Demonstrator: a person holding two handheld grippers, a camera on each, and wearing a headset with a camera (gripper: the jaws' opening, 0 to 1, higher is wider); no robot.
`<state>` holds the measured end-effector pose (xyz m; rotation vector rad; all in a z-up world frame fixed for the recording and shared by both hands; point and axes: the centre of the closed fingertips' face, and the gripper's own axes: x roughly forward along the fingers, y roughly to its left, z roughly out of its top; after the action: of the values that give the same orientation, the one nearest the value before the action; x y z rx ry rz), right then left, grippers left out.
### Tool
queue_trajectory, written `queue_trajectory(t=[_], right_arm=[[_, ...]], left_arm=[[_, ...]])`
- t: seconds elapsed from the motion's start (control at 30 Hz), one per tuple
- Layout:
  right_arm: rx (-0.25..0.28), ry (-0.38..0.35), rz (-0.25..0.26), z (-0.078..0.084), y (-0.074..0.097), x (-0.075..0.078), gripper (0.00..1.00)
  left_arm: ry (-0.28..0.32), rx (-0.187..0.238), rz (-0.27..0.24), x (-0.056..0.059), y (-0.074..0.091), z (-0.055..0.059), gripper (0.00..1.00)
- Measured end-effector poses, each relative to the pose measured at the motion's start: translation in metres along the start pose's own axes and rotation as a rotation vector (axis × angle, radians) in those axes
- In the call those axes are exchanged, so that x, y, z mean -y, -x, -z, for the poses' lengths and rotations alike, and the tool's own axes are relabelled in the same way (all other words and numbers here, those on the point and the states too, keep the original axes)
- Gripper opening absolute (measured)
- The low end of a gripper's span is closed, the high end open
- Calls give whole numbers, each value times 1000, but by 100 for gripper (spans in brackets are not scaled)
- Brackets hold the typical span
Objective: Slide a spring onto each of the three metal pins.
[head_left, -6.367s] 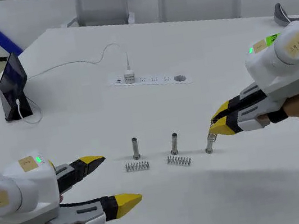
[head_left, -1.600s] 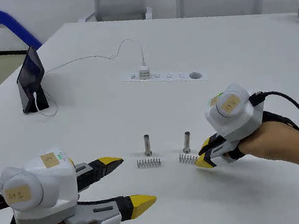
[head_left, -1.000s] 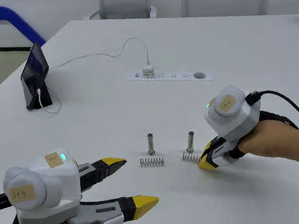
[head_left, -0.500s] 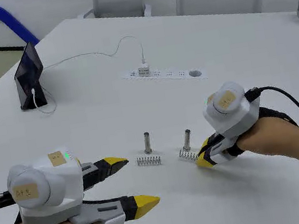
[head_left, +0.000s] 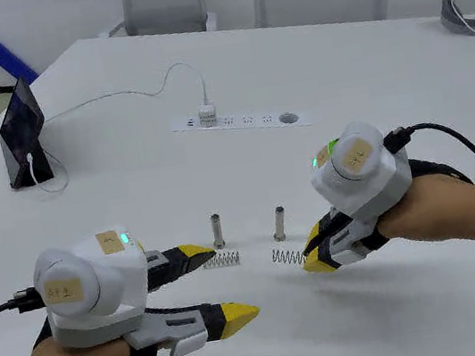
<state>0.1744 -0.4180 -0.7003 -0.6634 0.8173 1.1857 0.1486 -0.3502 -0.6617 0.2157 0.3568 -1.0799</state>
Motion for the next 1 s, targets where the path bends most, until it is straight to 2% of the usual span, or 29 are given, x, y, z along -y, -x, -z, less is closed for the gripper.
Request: queue_trajectory(t=[0.43,0.77,1.0], right_arm=[[2,116,-77,-16,11,-35,12],[-1,190,-118,-28,16,-51,12],[-9,223,-131,-32,18,-56,12]], left_arm=[[-69,-23,64,19,-12,-1,44],[-123,-49,106,35,-13,1,36],[-144,-42,113,41,-13,-4,33]])
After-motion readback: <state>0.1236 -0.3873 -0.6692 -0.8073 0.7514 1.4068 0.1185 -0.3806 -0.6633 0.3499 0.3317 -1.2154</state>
